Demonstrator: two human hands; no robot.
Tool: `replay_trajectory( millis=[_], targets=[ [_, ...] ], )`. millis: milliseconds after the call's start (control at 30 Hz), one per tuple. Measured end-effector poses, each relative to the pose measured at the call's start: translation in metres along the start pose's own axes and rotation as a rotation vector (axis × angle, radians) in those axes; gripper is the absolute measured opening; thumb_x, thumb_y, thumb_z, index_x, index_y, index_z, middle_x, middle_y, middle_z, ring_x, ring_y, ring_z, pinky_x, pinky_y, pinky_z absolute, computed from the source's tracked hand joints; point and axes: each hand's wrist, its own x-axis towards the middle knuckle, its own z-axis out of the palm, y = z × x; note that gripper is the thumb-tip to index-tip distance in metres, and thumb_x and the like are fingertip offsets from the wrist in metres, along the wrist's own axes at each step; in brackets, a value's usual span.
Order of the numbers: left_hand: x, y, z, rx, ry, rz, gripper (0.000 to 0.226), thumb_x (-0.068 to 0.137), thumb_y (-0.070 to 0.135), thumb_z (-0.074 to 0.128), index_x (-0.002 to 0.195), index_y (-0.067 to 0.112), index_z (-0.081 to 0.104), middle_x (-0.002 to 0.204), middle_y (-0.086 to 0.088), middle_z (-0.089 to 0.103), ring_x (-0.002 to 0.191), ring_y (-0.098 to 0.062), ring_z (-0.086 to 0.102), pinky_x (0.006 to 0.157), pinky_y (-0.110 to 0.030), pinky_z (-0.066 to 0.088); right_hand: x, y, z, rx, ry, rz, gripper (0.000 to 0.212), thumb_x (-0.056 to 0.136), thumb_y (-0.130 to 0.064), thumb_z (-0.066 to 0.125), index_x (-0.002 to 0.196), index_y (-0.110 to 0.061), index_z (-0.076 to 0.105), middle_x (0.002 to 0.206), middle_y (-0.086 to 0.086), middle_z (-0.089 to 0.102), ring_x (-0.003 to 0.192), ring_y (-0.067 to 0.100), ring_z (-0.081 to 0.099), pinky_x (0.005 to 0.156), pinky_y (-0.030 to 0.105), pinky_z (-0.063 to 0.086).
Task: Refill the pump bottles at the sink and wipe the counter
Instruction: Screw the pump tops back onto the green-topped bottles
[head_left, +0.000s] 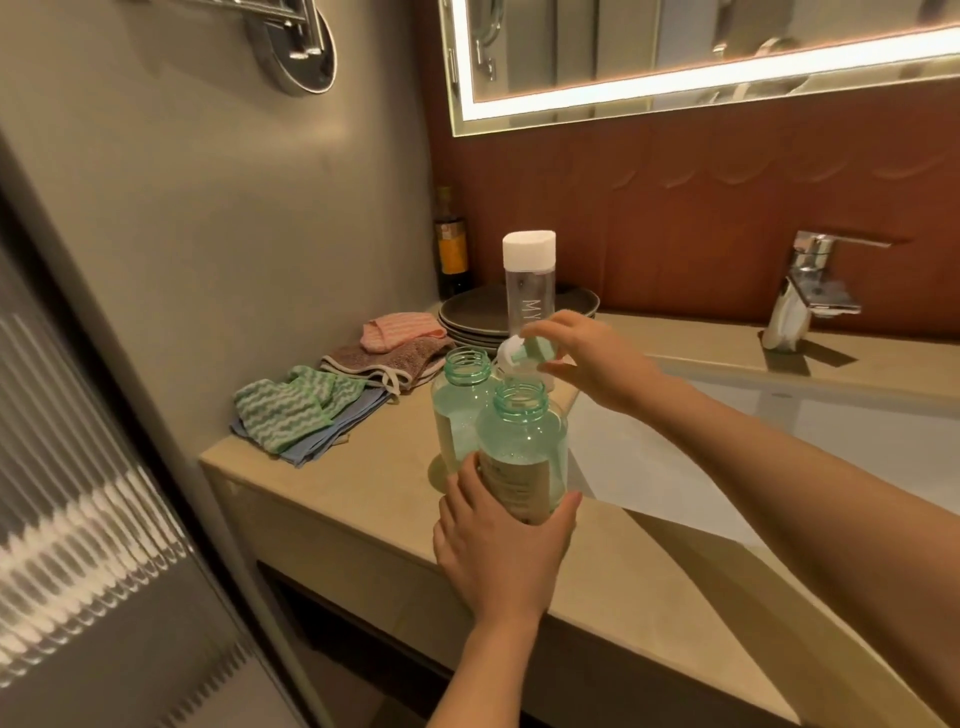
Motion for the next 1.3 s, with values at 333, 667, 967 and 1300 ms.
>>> replay_trajectory(
  millis=[333, 667, 967, 1300],
  targets=[
    [0.000, 0.000, -0.001, 0.014, -0.035, -0.004, 0.103, 0.061, 0.072, 0.065, 0.141, 0.021, 0.026, 0.141, 0.003, 0.037, 0.131, -0.017, 0.034, 0.109, -0.034, 0.024, 0.016, -0.028, -0.075, 0.224, 0.450, -0.035, 0.040, 0.089, -0.028, 0.060, 0.126, -0.011, 0.058, 0.111, 0.008, 0.061, 0.095, 0.012, 0.055, 0.083, 0.019, 0.048],
    [0.000, -0.001, -0.002, 0.027, -0.042, -0.012, 0.107, 0.061, 0.072, 0.065, 0.143, 0.020, 0.021, 0.147, 0.002, 0.031, 0.136, -0.018, 0.028, 0.110, -0.035, 0.021, 0.030, -0.059, -0.137, 0.542, 0.727, -0.105, 0.027, 0.092, -0.030, 0.056, 0.113, -0.014, 0.062, 0.105, -0.001, 0.062, 0.098, 0.018, 0.062, 0.074, 0.032, 0.057],
    [0.002, 0.000, -0.005, 0.062, -0.066, -0.018, 0.111, 0.062, 0.081, 0.049, 0.145, 0.017, 0.016, 0.152, 0.000, 0.024, 0.140, -0.019, 0.021, 0.112, -0.034, 0.016, 0.032, -0.071, -0.124, 0.537, 0.590, -0.132, 0.032, 0.090, -0.030, 0.061, 0.114, -0.010, 0.064, 0.105, 0.000, 0.065, 0.098, 0.011, 0.062, 0.075, 0.025, 0.057],
    [0.000, -0.004, -0.003, 0.092, -0.020, 0.036, 0.115, 0.056, 0.091, 0.043, 0.138, 0.010, 0.033, 0.137, -0.004, 0.044, 0.128, -0.024, 0.040, 0.106, -0.037, 0.029, 0.023, -0.078, -0.134, 0.650, 0.565, -0.146, 0.021, 0.091, -0.026, 0.059, 0.110, -0.019, 0.060, 0.098, -0.006, 0.063, 0.096, 0.021, 0.065, 0.075, 0.034, 0.058]
  ],
)
